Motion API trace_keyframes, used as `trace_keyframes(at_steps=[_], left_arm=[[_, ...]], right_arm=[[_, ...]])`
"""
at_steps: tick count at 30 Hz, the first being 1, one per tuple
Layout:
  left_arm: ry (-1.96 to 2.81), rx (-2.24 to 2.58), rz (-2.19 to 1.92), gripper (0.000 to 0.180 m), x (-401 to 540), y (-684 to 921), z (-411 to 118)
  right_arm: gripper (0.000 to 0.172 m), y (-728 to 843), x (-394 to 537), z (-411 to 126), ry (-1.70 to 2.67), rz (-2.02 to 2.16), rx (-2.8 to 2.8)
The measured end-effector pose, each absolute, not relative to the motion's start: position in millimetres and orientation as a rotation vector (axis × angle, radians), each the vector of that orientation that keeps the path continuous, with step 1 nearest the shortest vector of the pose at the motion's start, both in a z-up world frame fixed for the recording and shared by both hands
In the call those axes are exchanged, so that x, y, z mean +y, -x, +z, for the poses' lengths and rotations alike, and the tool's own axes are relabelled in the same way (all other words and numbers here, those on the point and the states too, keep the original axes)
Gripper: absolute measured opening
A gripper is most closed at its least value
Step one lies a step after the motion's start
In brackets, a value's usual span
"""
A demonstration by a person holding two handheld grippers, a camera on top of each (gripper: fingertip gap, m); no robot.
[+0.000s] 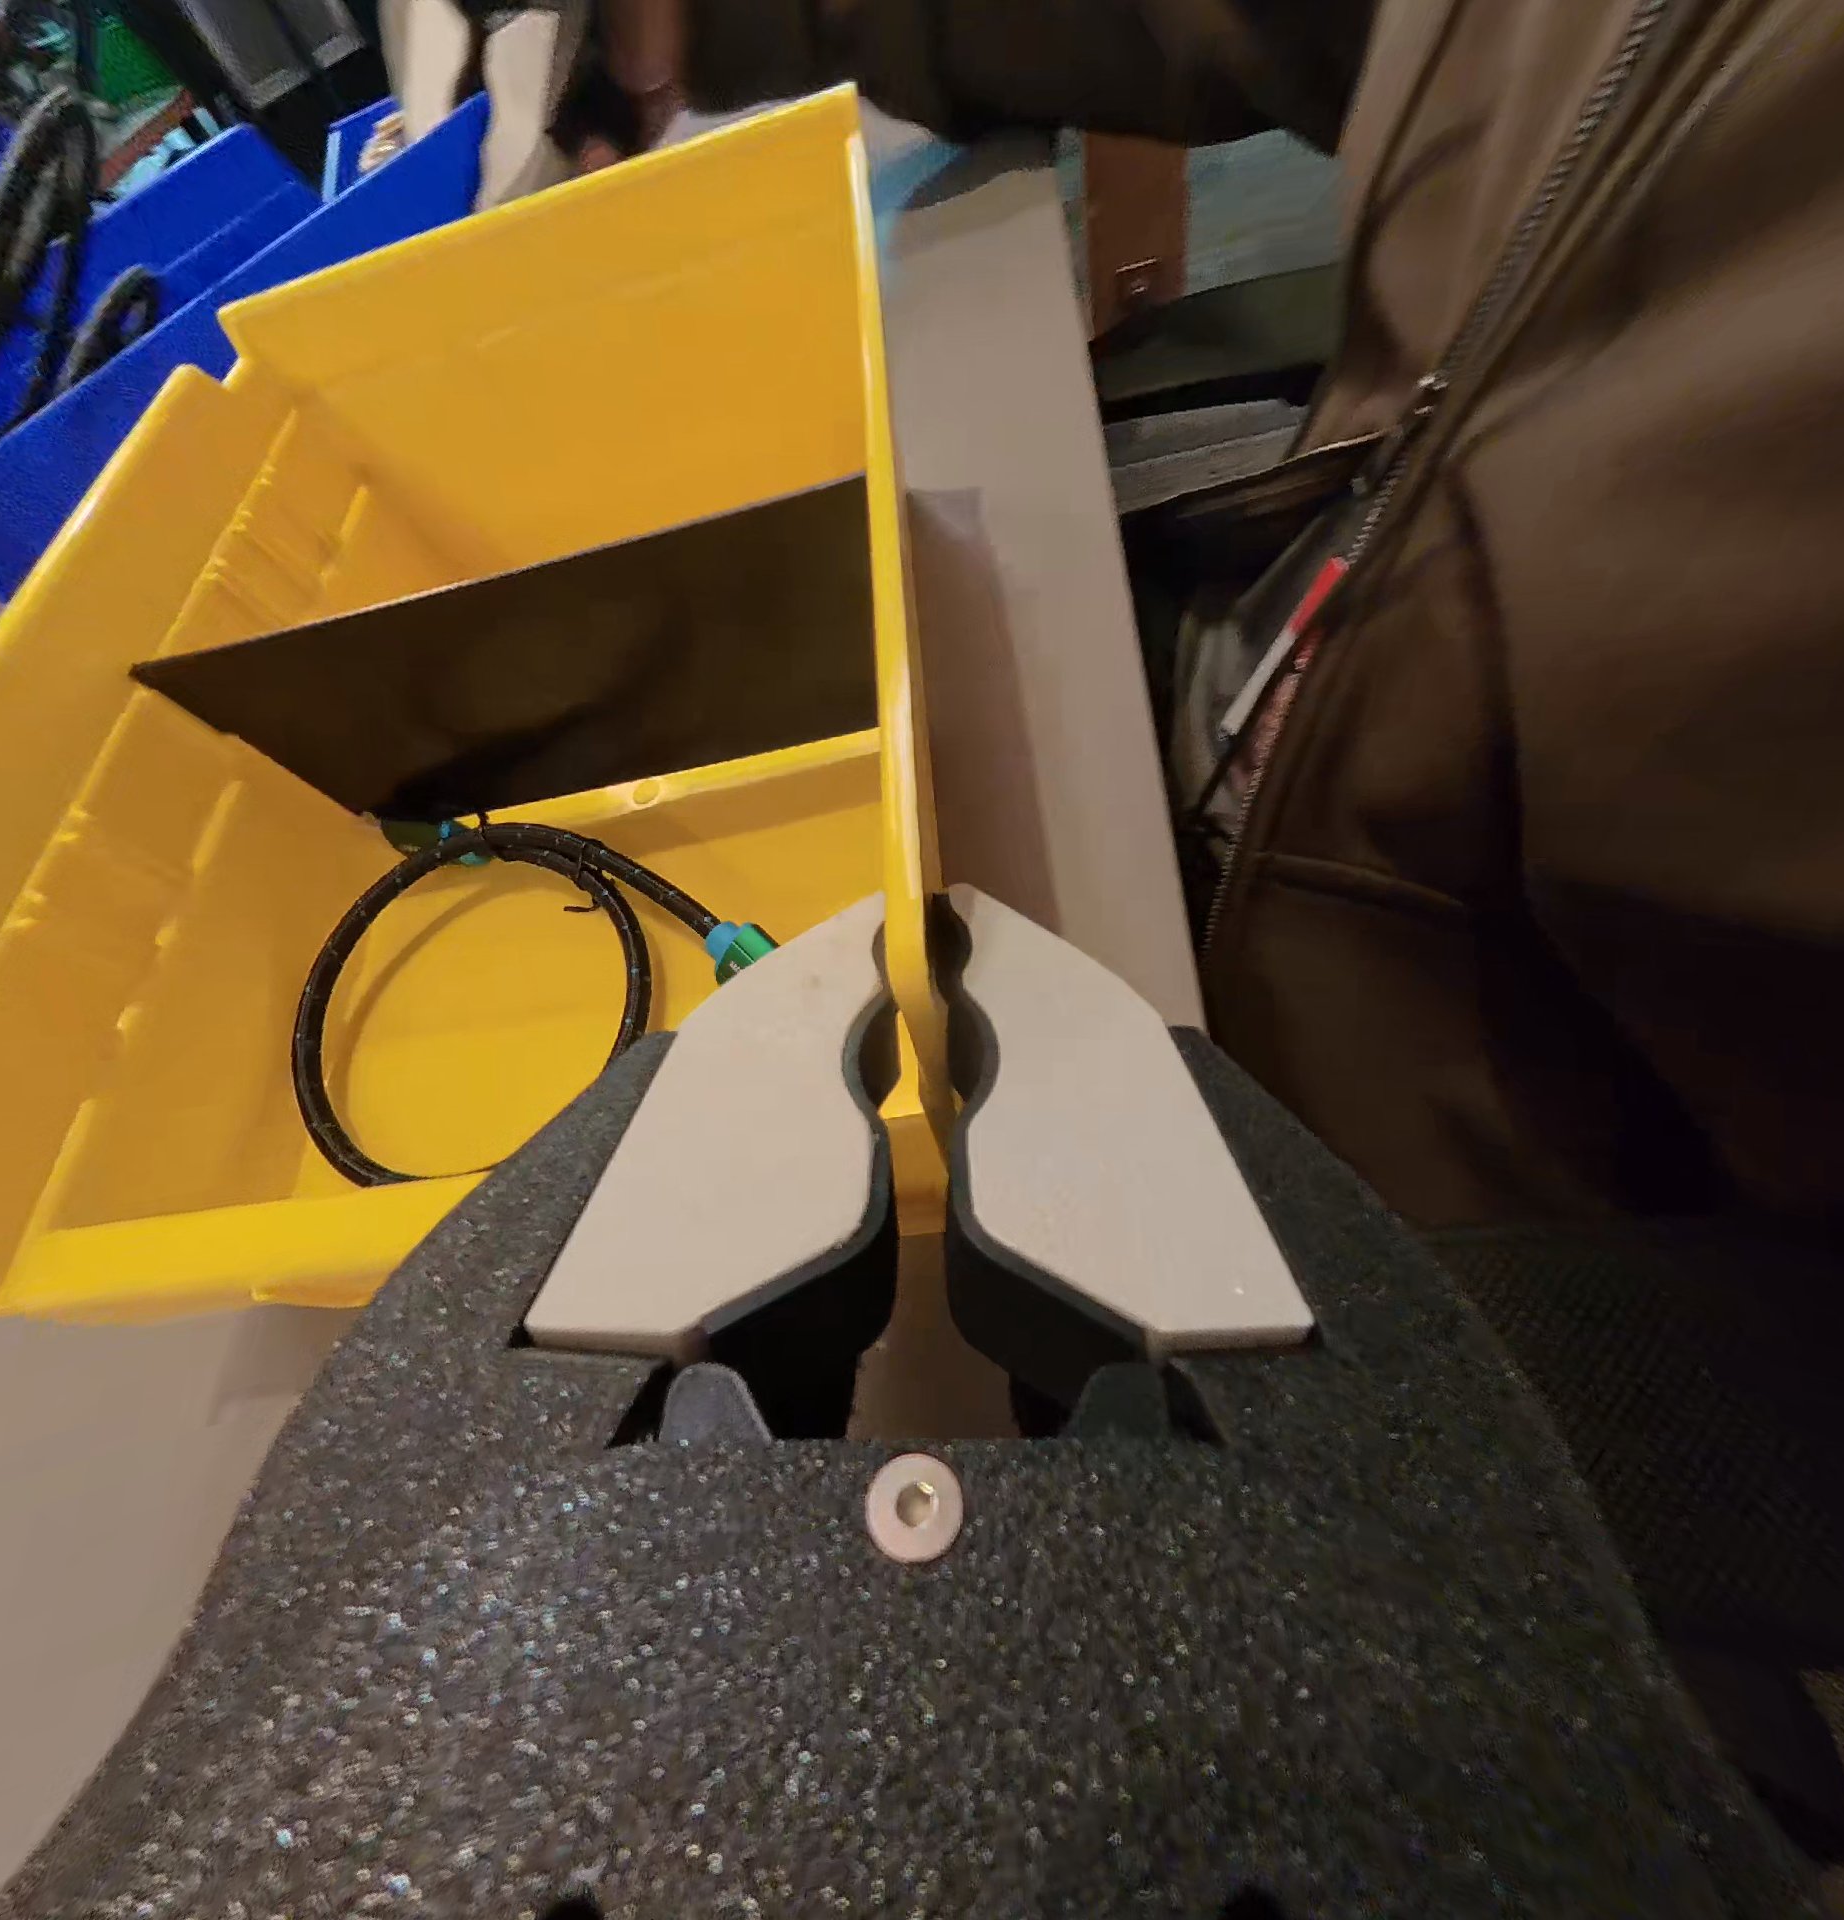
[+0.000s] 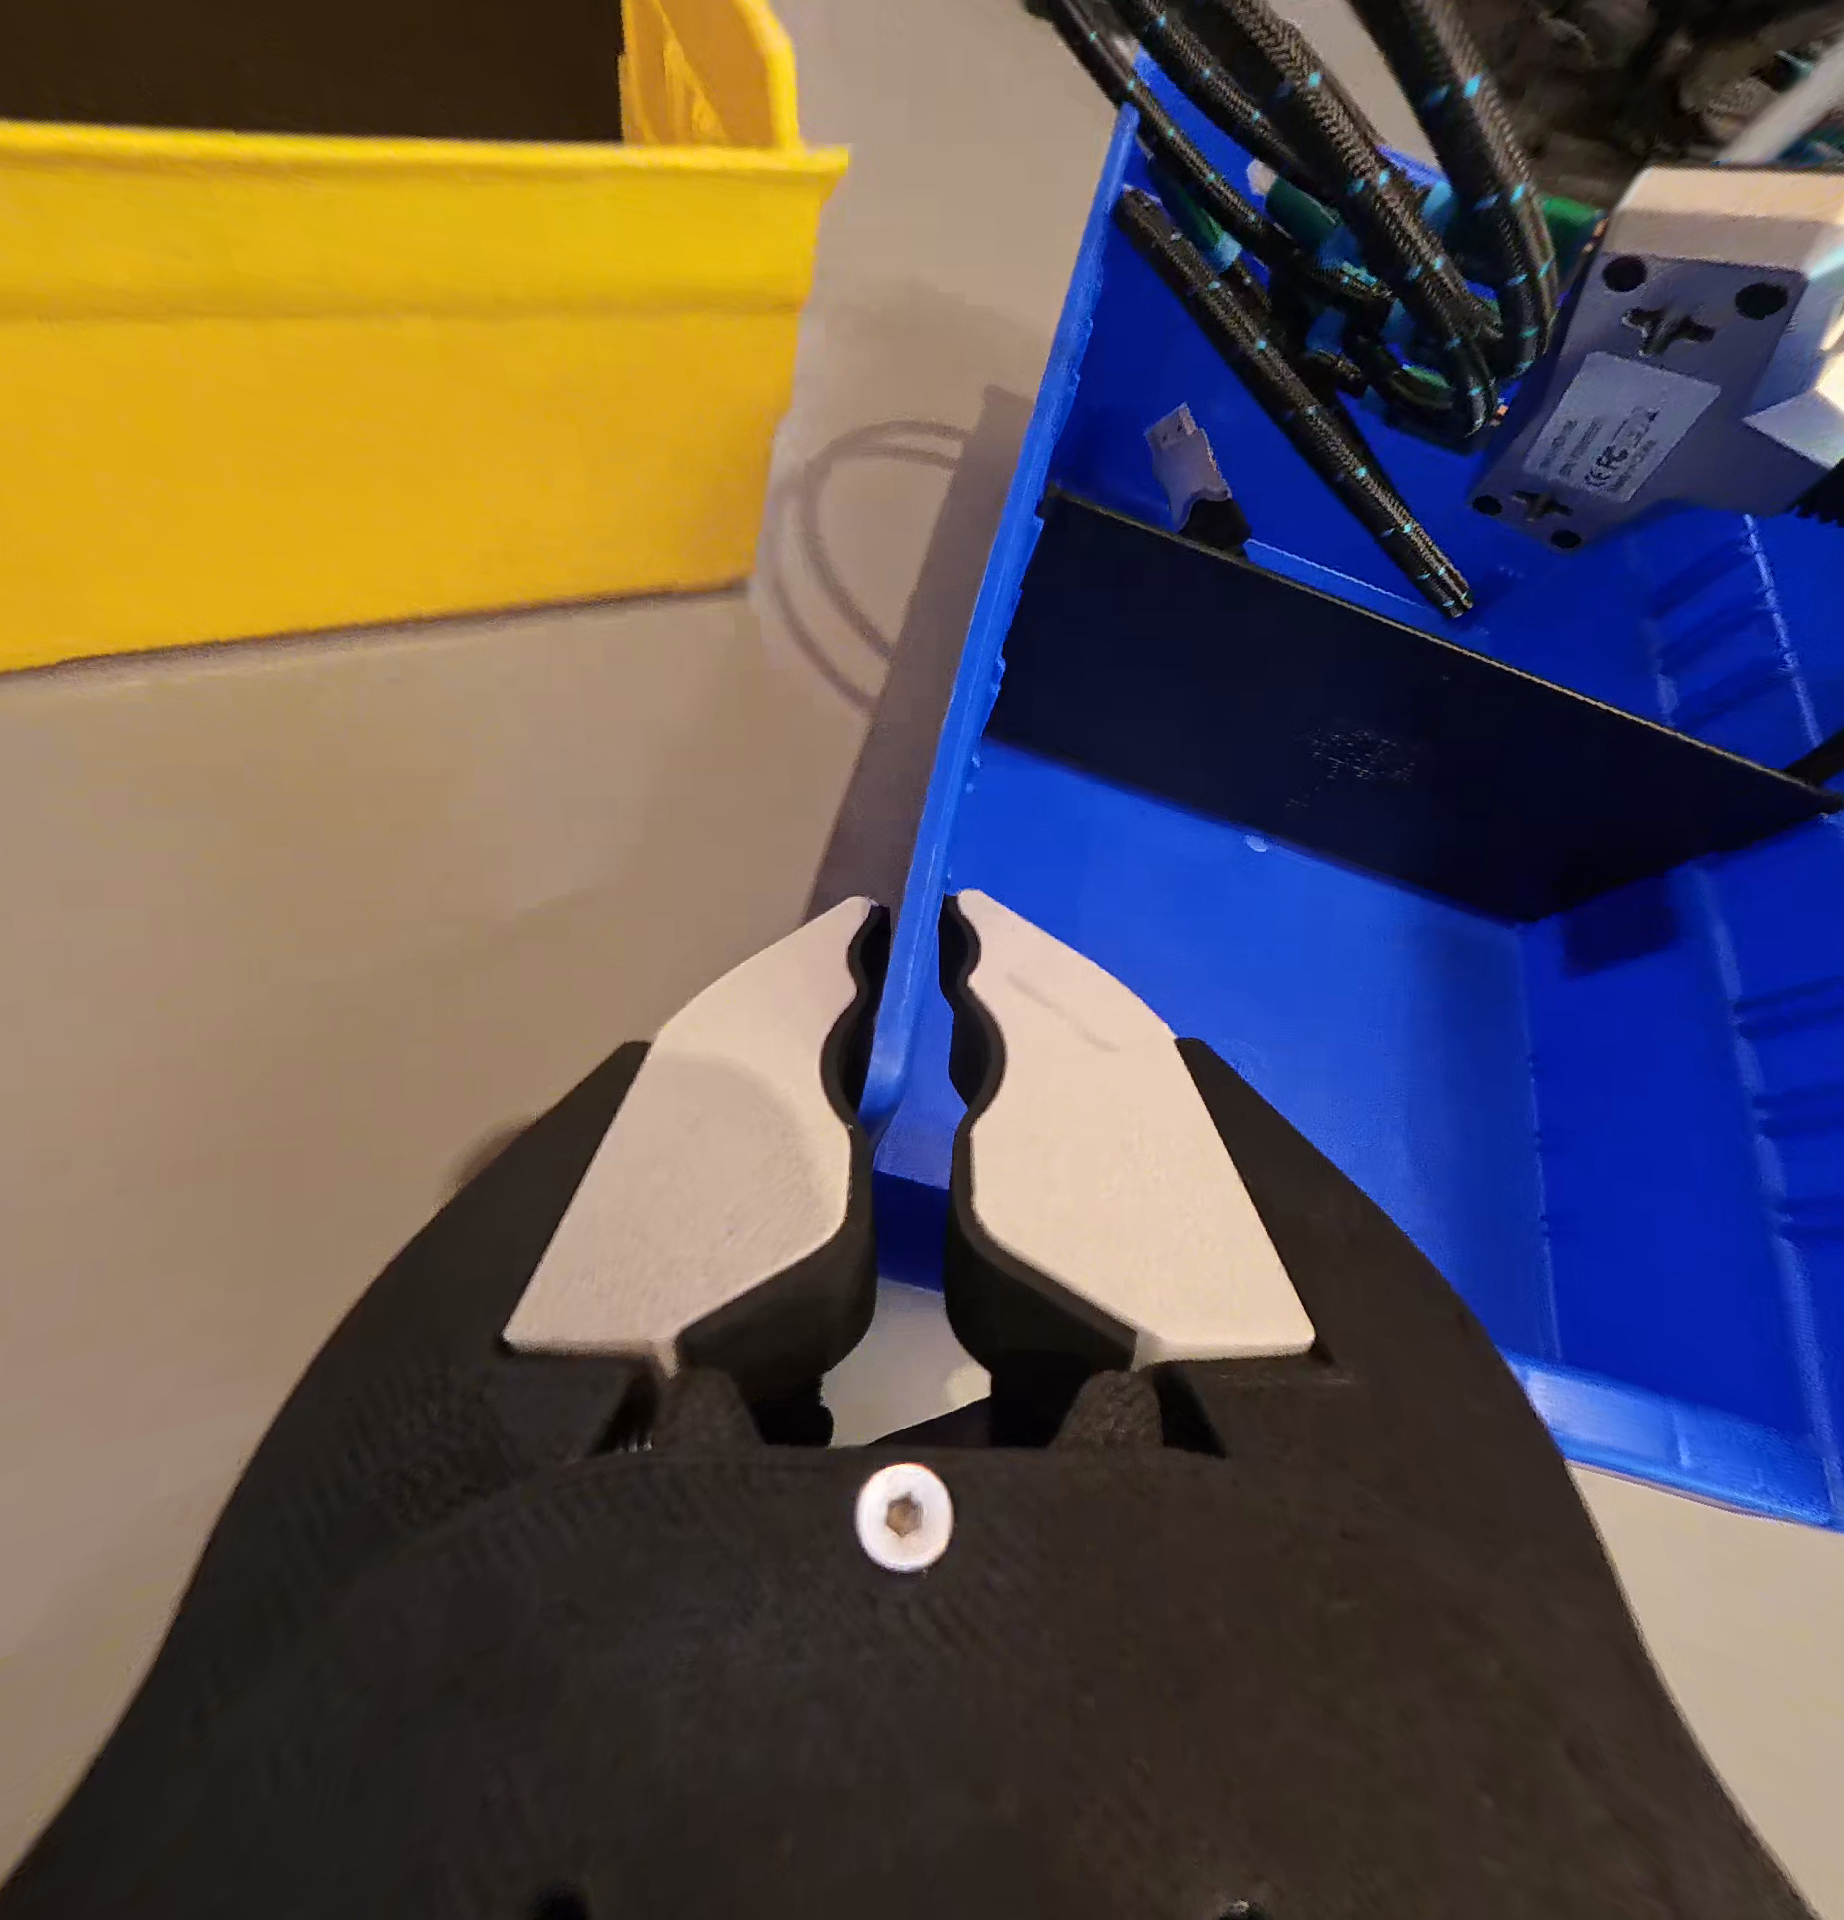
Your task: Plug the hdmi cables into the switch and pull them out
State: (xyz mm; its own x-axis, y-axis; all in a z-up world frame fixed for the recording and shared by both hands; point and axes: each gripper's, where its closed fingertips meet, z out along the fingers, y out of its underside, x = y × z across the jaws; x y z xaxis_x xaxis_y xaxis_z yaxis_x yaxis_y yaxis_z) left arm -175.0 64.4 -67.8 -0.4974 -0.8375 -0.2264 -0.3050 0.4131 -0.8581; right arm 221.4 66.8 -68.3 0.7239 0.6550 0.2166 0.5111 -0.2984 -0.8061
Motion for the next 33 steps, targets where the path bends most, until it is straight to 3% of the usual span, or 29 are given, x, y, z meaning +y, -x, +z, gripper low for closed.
trace_keyframes(at_steps=[20,23,29,33], left_arm=[[0.873,1.972,-1.158,0.005,6.3,143.7,-64.1],[0.849,1.886,-1.287,0.013,2.4,150.7,-50.7],[0.869,1.618,-1.375,0.034,26.0,162.8,0.9],[1.174,1.39,-1.206,0.044,91.6,152.5,22.9]], right_arm=[[0.008,-134.2,122.5,-61.7,1.743,0.383,-1.185],[0.023,-142.9,122.7,-32.9,1.646,0.421,-1.019],[0.023,-202.7,108.8,40.5,1.502,0.357,-0.635],[0.028,-239.4,83.0,55.1,1.695,0.329,-0.297]])
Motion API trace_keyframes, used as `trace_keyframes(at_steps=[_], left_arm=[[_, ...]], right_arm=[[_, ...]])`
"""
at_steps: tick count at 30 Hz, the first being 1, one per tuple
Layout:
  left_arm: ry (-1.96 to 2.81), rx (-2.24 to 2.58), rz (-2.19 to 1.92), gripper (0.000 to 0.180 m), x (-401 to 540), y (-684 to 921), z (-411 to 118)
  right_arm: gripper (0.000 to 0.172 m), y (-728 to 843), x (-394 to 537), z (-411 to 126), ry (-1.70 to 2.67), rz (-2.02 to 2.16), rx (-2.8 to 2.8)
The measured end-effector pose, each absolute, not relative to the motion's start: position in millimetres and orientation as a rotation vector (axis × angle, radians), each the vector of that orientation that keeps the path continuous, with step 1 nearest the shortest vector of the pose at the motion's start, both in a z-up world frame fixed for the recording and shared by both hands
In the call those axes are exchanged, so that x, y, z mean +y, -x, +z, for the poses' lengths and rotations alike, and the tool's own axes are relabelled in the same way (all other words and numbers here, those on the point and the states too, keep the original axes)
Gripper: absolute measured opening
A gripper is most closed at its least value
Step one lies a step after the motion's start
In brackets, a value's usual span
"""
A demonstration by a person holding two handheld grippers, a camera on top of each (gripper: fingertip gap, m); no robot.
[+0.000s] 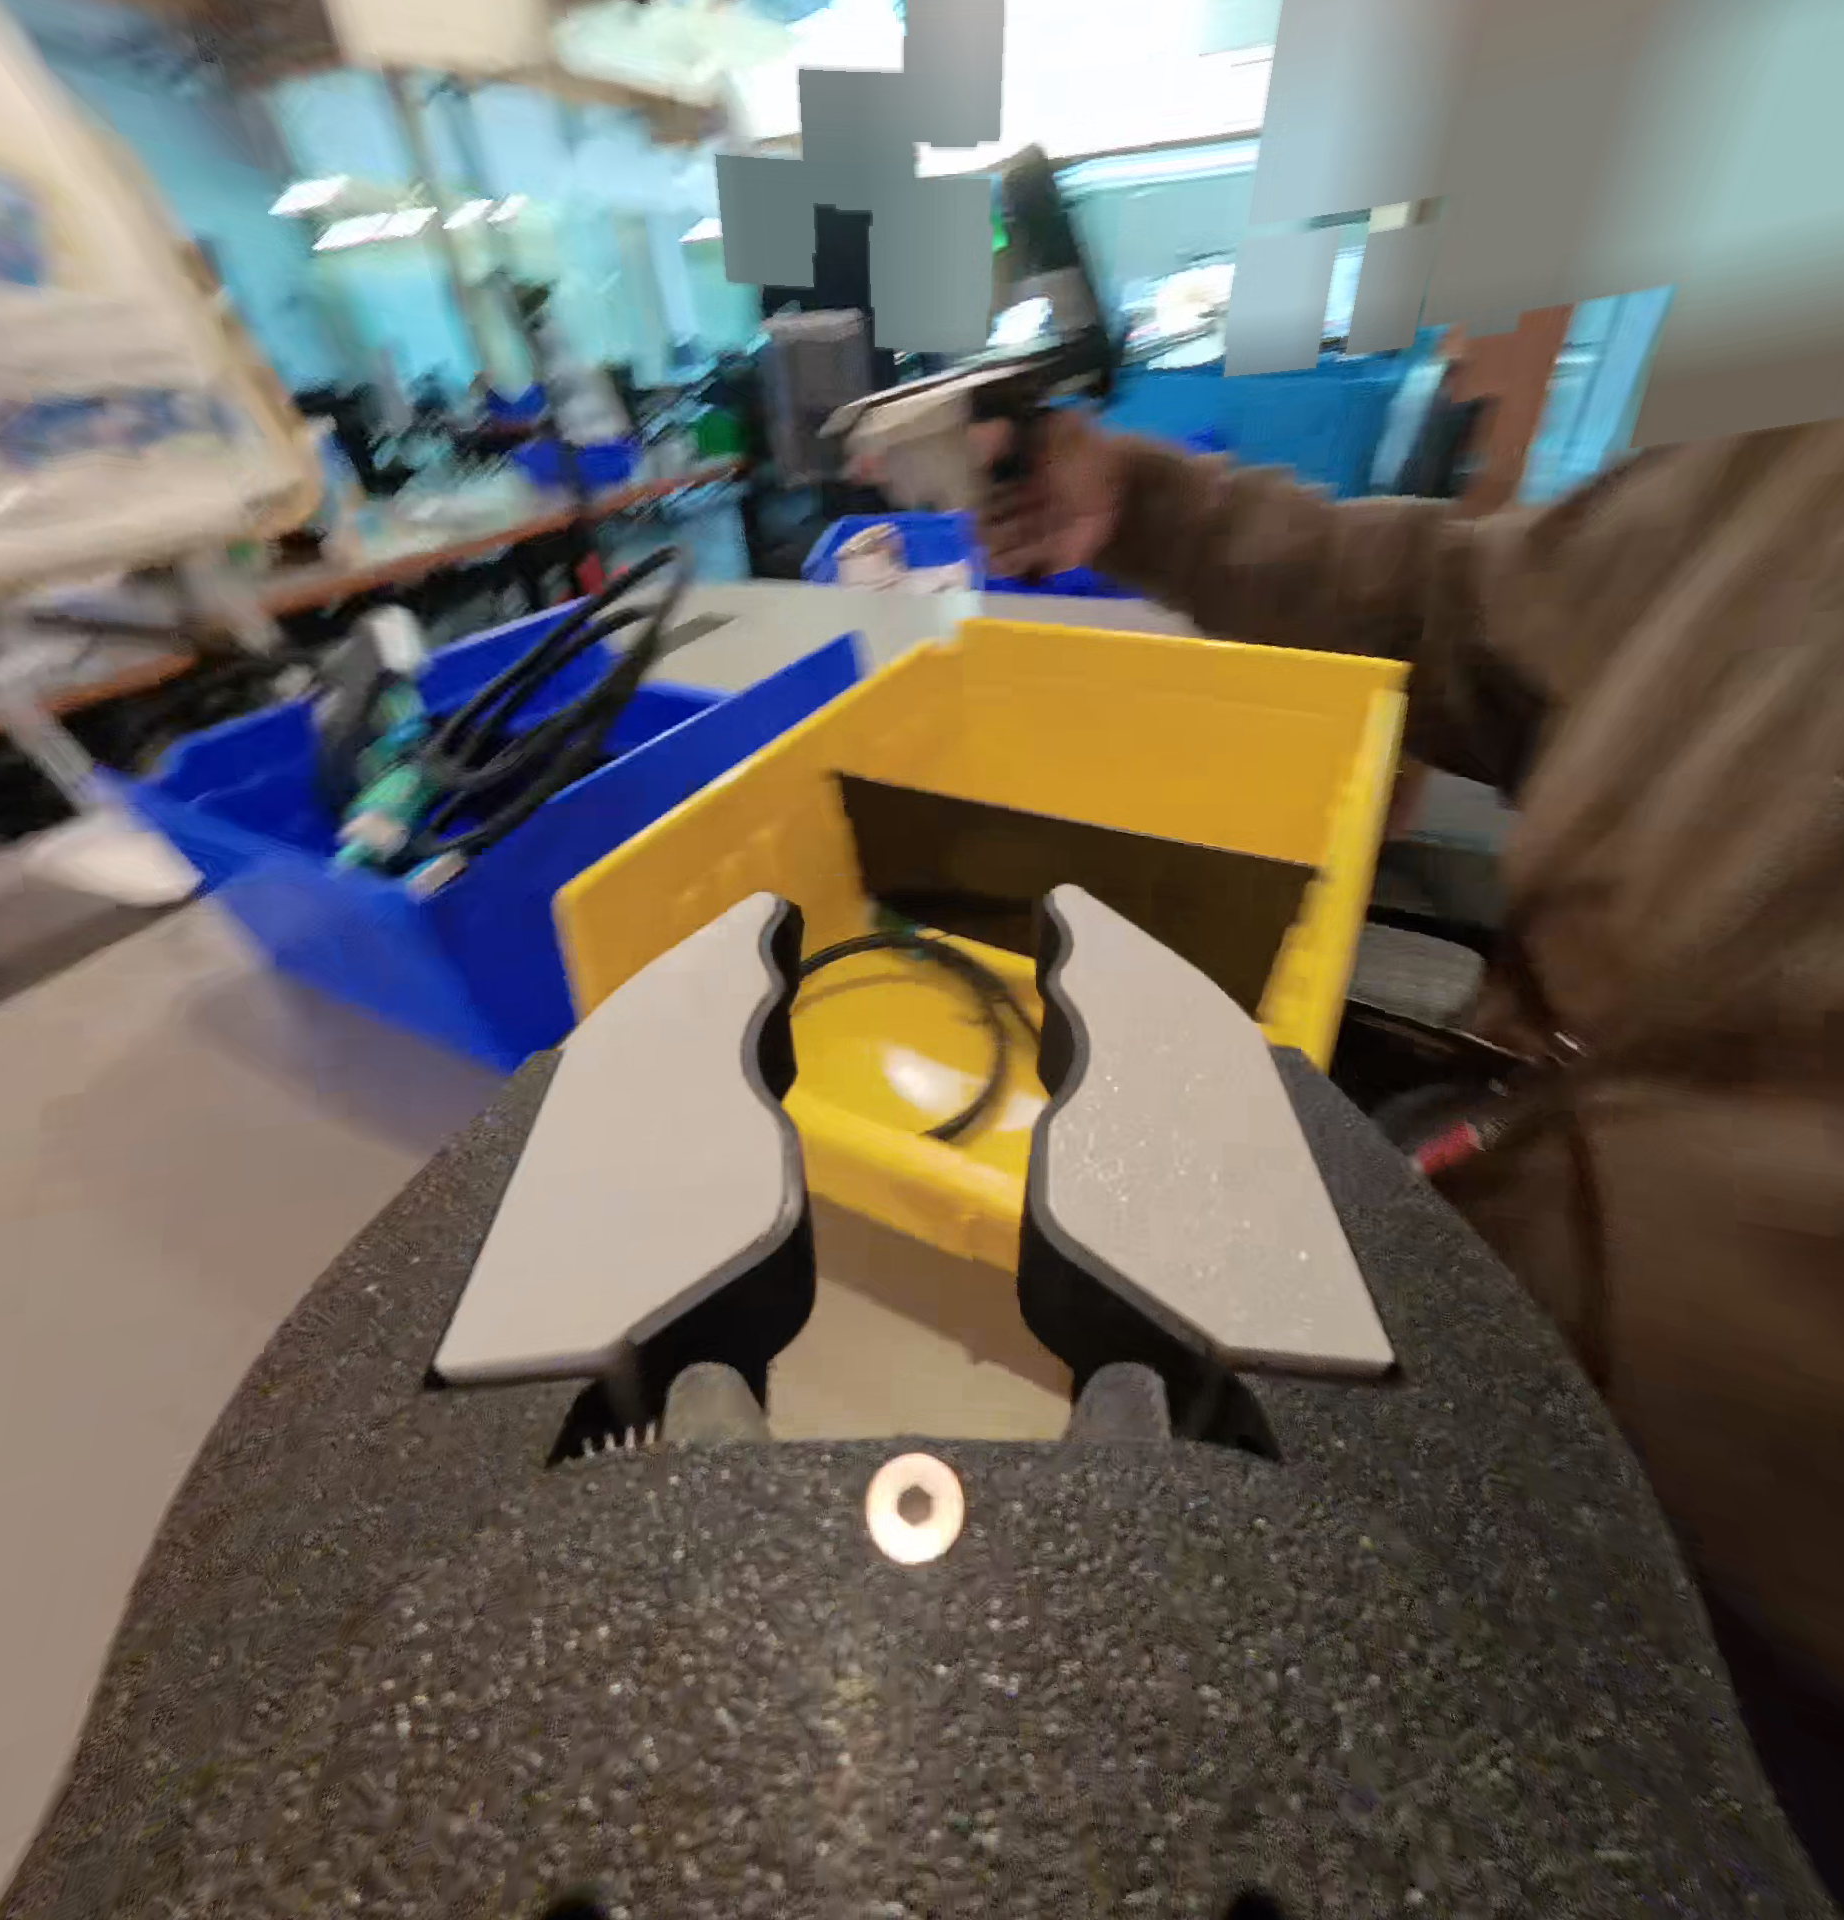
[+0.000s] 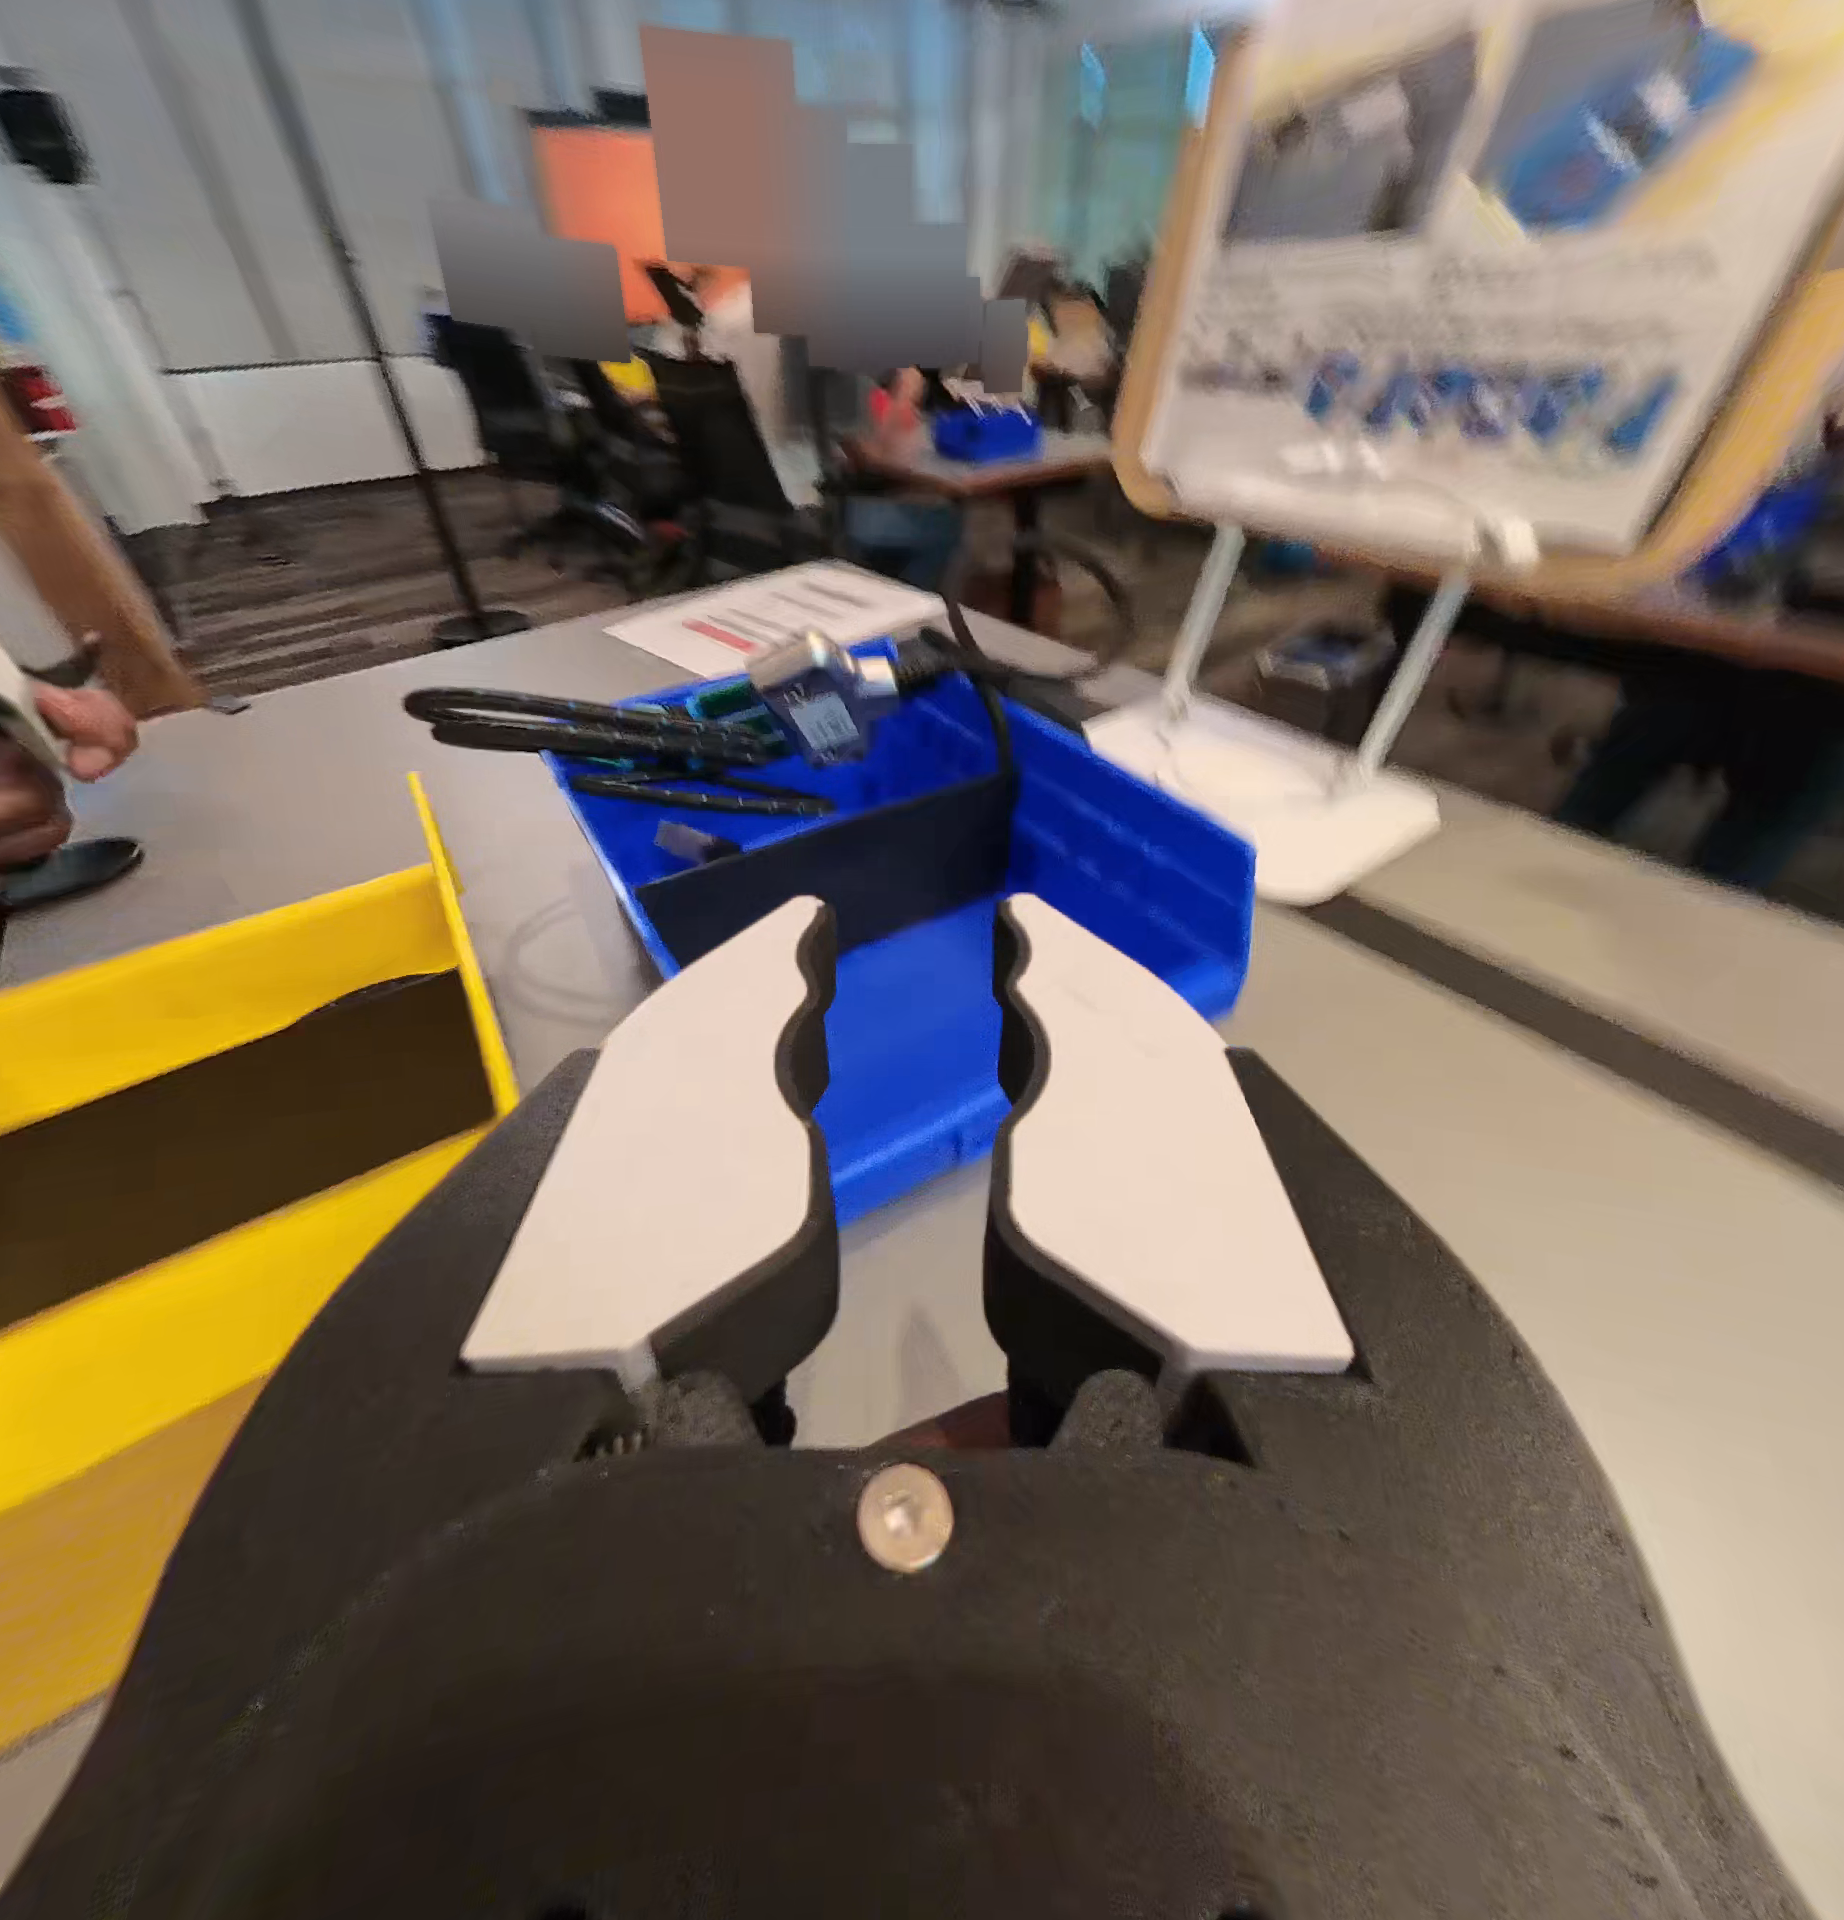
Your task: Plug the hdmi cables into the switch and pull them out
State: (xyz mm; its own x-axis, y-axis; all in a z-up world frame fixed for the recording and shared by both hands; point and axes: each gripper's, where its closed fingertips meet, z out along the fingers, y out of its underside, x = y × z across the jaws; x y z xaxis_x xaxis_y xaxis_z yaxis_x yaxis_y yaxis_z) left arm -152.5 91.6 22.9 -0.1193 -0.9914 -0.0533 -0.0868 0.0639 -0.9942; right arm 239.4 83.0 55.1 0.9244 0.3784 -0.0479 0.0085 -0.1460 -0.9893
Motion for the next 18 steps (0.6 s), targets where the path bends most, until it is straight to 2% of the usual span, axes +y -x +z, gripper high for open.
trace_keyframes(at_steps=[4,6,11,18], left_arm=[[1.561,1.19,-1.047,0.053,170.9,133.8,27.5],[1.695,1.106,-1.007,0.055,208.8,117.8,30.5],[1.953,1.061,-1.009,0.06,286.7,49.5,24.3],[2.192,1.297,-0.703,0.062,337.1,-25.4,-28.3]], right_arm=[[0.038,-205.9,35.0,21.8,2.002,0.396,-0.097],[0.051,-175.8,13.7,8.2,2.082,0.451,-0.057],[0.07,-118.6,-13.7,-21.9,2.207,0.485,-0.079],[0.073,-110.3,-14.1,-36.1,2.3,0.464,-0.096]])
